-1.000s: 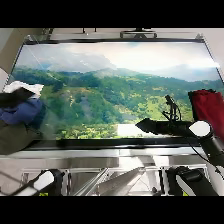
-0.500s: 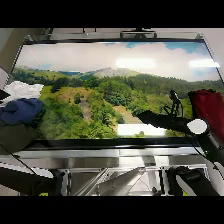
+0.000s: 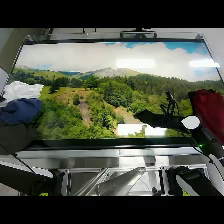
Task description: Fold the shirts.
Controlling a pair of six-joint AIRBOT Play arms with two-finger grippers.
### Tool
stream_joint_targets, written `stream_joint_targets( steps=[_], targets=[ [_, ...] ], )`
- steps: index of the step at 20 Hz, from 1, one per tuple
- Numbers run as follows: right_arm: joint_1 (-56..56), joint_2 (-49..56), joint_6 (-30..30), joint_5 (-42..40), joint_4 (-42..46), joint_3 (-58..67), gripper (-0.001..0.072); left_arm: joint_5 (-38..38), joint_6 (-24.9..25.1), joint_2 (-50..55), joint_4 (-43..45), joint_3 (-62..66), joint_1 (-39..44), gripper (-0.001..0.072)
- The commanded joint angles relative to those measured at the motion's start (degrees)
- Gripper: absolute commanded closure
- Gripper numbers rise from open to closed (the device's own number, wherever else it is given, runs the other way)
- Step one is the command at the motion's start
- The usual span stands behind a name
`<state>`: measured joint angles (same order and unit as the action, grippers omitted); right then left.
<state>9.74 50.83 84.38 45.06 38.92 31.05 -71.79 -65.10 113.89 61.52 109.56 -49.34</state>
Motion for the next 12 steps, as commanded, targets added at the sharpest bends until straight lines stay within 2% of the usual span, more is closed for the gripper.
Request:
stream_joint_targets(
  steps=[1,2,3,5,6,8,10,12],
  targets=[
    [0.0,0.8,0.0,-0.1,-0.2,0.0,0.0128,3.8,0.4,2.3,-2.9,-1.1,3.0,-0.0003],
    [0.0,0.8,0.0,-0.1,-0.2,0.0,0.0128,4.9,0.6,3.0,-3.7,-1.1,4.6,0.0039],
    [0.0,0.8,0.0,0.0,-0.2,0.0,0.0128,6.5,0.6,3.2,-3.6,-1.1,6.4,0.0187],
    [0.0,0.8,0.0,0.3,-0.2,0.0,0.0128,7.9,0.6,2.6,-3.7,0.8,9.0,0.0562],
    [0.0,0.8,0.0,0.6,-0.2,0.0,0.0128,7.0,0.6,2.3,-3.6,3.1,10.1,0.0676],
    [0.0,0.8,0.0,1.6,-0.2,0.0,0.0129,4.8,-0.1,0.9,-3.6,7.7,11.9,0.0692],
    [0.1,0.8,0.0,2.4,-0.2,0.0,0.0136,2.6,-3.3,-1.5,-5.2,9.2,13.9,0.0685],
    [0.1,0.8,-0.7,2.5,-0.2,0.0,0.0136,0.7,-2.0,-5.9,-16.2,5.2,16.8,0.0685]
  ],
)
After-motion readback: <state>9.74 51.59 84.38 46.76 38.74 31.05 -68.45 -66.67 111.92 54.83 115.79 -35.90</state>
